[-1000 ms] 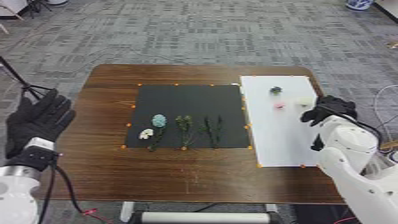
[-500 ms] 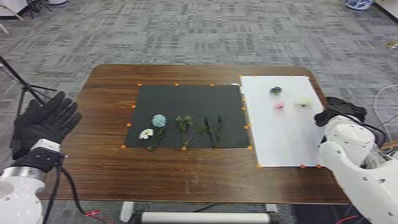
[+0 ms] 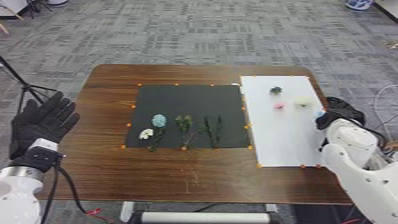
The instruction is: Arrange flowers
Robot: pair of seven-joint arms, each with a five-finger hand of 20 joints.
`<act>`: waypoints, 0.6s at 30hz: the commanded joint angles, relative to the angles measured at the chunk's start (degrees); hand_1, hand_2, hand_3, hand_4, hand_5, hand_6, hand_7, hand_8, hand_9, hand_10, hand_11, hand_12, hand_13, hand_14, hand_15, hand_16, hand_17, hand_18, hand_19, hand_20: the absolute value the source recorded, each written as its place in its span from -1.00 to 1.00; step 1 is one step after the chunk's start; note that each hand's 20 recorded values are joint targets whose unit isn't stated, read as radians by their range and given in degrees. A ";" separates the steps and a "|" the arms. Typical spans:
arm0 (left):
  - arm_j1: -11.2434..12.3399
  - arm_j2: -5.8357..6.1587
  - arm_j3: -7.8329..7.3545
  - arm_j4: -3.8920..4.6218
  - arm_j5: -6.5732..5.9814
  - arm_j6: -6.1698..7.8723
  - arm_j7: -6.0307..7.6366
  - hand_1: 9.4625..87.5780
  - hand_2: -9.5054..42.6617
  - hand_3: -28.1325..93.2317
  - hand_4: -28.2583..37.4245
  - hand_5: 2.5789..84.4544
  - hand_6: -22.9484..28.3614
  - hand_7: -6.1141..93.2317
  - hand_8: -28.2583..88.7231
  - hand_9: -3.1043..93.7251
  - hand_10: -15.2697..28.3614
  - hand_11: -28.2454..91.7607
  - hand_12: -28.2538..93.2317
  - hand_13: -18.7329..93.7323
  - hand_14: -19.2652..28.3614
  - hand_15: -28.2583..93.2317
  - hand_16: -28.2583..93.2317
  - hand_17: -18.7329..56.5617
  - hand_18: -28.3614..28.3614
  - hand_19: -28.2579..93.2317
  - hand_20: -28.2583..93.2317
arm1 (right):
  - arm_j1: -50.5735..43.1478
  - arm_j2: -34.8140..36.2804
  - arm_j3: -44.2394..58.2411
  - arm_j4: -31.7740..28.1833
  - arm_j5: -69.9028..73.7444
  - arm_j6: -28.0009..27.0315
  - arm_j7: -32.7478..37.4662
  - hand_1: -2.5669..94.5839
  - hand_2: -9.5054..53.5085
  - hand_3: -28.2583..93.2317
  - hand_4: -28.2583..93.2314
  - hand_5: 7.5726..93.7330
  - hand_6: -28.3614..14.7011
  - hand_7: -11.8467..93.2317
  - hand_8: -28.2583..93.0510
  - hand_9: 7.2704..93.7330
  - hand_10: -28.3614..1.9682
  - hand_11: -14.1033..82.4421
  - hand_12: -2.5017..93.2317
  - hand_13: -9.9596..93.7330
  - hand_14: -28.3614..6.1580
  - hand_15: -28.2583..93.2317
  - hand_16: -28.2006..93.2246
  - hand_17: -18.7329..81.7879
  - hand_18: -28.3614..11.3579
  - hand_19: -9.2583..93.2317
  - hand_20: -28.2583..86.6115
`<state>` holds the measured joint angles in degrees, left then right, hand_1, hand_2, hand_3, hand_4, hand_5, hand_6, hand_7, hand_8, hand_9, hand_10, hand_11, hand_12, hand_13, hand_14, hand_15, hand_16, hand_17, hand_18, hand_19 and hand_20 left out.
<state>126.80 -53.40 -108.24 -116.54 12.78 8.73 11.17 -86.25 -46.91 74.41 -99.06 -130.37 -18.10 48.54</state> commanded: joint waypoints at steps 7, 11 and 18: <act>1.21 0.19 -0.10 -1.09 -2.24 1.49 0.16 -0.56 -0.03 0.58 -1.00 -0.04 0.22 -0.65 -0.67 -0.29 0.39 -0.24 -0.44 -0.28 0.37 -0.21 -0.66 -0.67 0.41 -0.06 -0.42 | 1.97 1.52 -3.57 2.87 -4.61 8.28 -2.00 -0.24 -0.98 0.77 -0.99 -0.06 -0.03 -0.55 -0.71 -0.15 -0.22 -0.38 -0.75 0.07 -0.31 0.30 -0.44 -0.16 -0.83 0.73 -0.22; 1.29 0.20 -0.09 -1.10 -2.27 1.23 0.43 -0.57 -0.03 0.59 -1.00 -0.04 0.22 -0.65 -0.67 -0.29 0.39 -0.24 -0.44 -0.28 0.38 -0.21 -0.66 -0.67 0.42 -0.06 -0.42 | 2.36 1.58 -4.74 4.02 -5.09 10.30 -2.01 -0.13 -0.99 0.77 -1.00 0.08 0.09 -0.51 -0.73 0.05 -0.08 -0.35 -0.74 0.19 -0.18 0.29 -0.41 -0.12 -0.81 0.76 -0.21; 1.51 -0.07 -0.35 -1.26 -2.25 1.03 0.50 -0.57 -0.04 0.59 -1.00 -0.04 0.22 -0.65 -0.67 -0.29 0.39 -0.24 -0.44 -0.28 0.38 -0.21 -0.66 -0.67 0.41 -0.06 -0.42 | 0.77 1.46 -4.20 3.09 -5.60 10.48 -2.47 0.12 -1.00 0.66 -1.00 0.42 0.30 -0.40 -0.59 0.49 0.14 -0.36 -0.56 0.39 0.12 0.19 -0.17 -0.06 -0.77 0.75 -0.10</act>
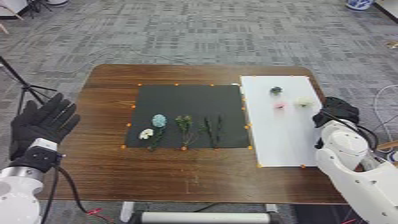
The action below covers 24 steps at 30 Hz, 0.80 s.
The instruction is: Arrange flowers
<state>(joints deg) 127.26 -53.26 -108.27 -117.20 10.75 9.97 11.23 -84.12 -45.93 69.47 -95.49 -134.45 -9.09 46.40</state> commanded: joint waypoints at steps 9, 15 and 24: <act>1.69 -0.19 -0.51 -0.55 0.03 -0.69 1.36 -0.56 -0.04 0.58 -1.00 -0.04 0.22 -0.65 -0.67 -0.29 0.39 -0.24 -0.44 -0.28 0.38 -0.21 -0.66 -0.67 0.42 -0.07 -0.42 | -2.62 0.36 0.93 -3.63 -3.46 5.34 -0.95 0.24 -1.00 0.61 -1.00 0.59 0.37 -0.20 -0.51 0.78 0.37 -0.55 -0.23 0.49 0.31 0.10 0.00 0.00 -0.73 0.75 -0.04; -0.90 0.41 3.25 0.89 -0.28 -2.08 1.15 -0.58 0.00 0.55 -1.00 -0.06 0.20 -0.67 -0.68 -0.31 0.37 -0.27 -0.45 -0.34 0.28 -0.25 -0.67 -0.66 0.38 -0.10 -0.43 | -3.59 0.32 1.92 -10.62 -3.59 7.42 -2.70 0.25 -1.00 0.62 -1.00 0.63 0.35 -0.20 -0.48 0.82 0.39 -0.55 -0.17 0.52 0.34 0.09 0.05 0.02 -0.73 0.76 -0.01; -0.73 0.42 2.85 0.83 0.04 0.61 3.76 -0.58 0.06 0.49 -1.00 -0.08 0.19 -0.69 -0.67 -0.37 0.32 -0.29 -0.46 -0.39 0.20 -0.30 -0.67 -0.66 0.34 -0.13 -0.42 | 0.36 -2.29 -3.54 -18.46 0.05 9.22 -10.18 0.24 -1.00 0.64 -1.00 0.62 0.33 -0.20 -0.46 0.81 0.38 -0.55 -0.17 0.51 0.33 0.09 0.05 0.01 -0.71 0.76 0.01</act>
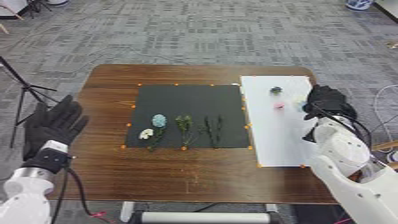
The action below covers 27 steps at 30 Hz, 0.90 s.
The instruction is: Arrange flowers
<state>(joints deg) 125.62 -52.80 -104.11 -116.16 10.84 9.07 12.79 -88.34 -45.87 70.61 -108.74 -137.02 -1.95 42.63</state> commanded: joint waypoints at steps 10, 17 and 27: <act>-0.63 0.56 0.22 0.42 -0.03 2.45 1.13 -0.59 0.06 0.49 -1.00 -0.08 0.18 -0.69 -0.67 -0.37 0.32 -0.29 -0.46 -0.39 0.19 -0.31 -0.65 -0.66 0.33 -0.14 -0.41 | 16.76 -9.43 -18.21 -0.83 5.08 3.39 -15.75 0.23 -1.00 0.65 -1.00 0.60 0.33 -0.20 -0.46 0.80 0.39 -0.55 -0.18 0.50 0.35 0.09 0.06 0.00 -0.69 0.76 0.03; -3.90 0.49 3.49 1.42 1.29 2.59 -0.17 -0.59 0.07 0.49 -1.00 -0.09 0.18 -0.69 -0.67 -0.37 0.32 -0.29 -0.46 -0.39 0.19 -0.31 -0.65 -0.66 0.33 -0.14 -0.41 | 25.33 -16.43 -28.02 9.71 4.38 5.20 -19.36 0.22 -1.00 0.65 -1.00 0.60 0.34 -0.19 -0.47 0.79 0.40 -0.56 -0.19 0.50 0.36 0.09 0.06 0.00 -0.67 0.74 0.04; -5.79 0.00 5.12 1.85 1.54 2.71 -0.48 -0.60 0.07 0.49 -1.00 -0.09 0.19 -0.68 -0.67 -0.37 0.32 -0.28 -0.46 -0.39 0.20 -0.31 -0.65 -0.66 0.34 -0.13 -0.41 | 28.82 -22.33 -34.78 19.03 2.07 2.65 -19.91 0.21 -1.00 0.66 -1.00 0.59 0.34 -0.17 -0.49 0.78 0.39 -0.56 -0.20 0.49 0.36 0.09 0.05 0.00 -0.68 0.72 0.06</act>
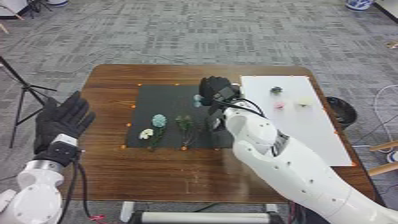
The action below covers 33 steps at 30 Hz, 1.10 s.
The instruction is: Arrange flowers
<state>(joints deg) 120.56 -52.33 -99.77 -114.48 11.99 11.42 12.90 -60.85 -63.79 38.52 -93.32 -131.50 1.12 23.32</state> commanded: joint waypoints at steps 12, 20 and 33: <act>-1.67 -0.63 1.50 0.37 0.36 0.07 -1.05 -0.60 0.07 0.51 -1.00 -0.08 0.19 -0.67 -0.67 -0.37 0.33 -0.27 -0.45 -0.36 0.24 -0.29 -0.65 -0.67 0.36 -0.12 -0.40 | 1.60 -6.18 -6.01 7.36 -7.65 -0.16 0.40 0.20 -1.00 0.67 -1.00 0.59 0.36 -0.18 -0.53 0.76 0.38 -0.57 -0.22 0.48 0.35 0.08 0.05 0.00 -0.69 0.71 0.07; -0.31 -0.66 0.98 -0.53 -0.01 0.19 -0.75 -0.60 0.06 0.51 -1.00 -0.08 0.19 -0.66 -0.67 -0.36 0.33 -0.27 -0.45 -0.35 0.25 -0.28 -0.65 -0.68 0.38 -0.10 -0.41 | 2.46 -6.36 -6.75 8.12 -7.86 2.35 2.97 0.19 -1.00 0.68 -1.00 0.53 0.32 -0.26 -0.55 0.67 0.26 -0.54 -0.30 0.46 0.30 0.11 0.03 -0.01 -0.71 0.72 0.06; 0.95 -0.85 0.11 -1.13 -0.51 0.32 -1.03 -0.60 0.03 0.56 -1.00 -0.07 0.19 -0.65 -0.68 -0.33 0.35 -0.25 -0.45 -0.32 0.30 -0.25 -0.64 -0.68 0.40 -0.09 -0.41 | 1.17 -5.98 -6.14 5.09 -6.99 -2.02 2.85 0.07 -1.00 0.77 -1.00 0.32 0.25 -0.43 -0.75 0.27 -0.04 -0.37 -0.65 0.34 0.11 0.22 -0.09 -0.05 -0.76 0.72 0.03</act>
<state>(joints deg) 119.27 -52.68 -98.72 -114.48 11.95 11.58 12.06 -59.15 -70.15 32.36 -85.85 -138.44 0.09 25.61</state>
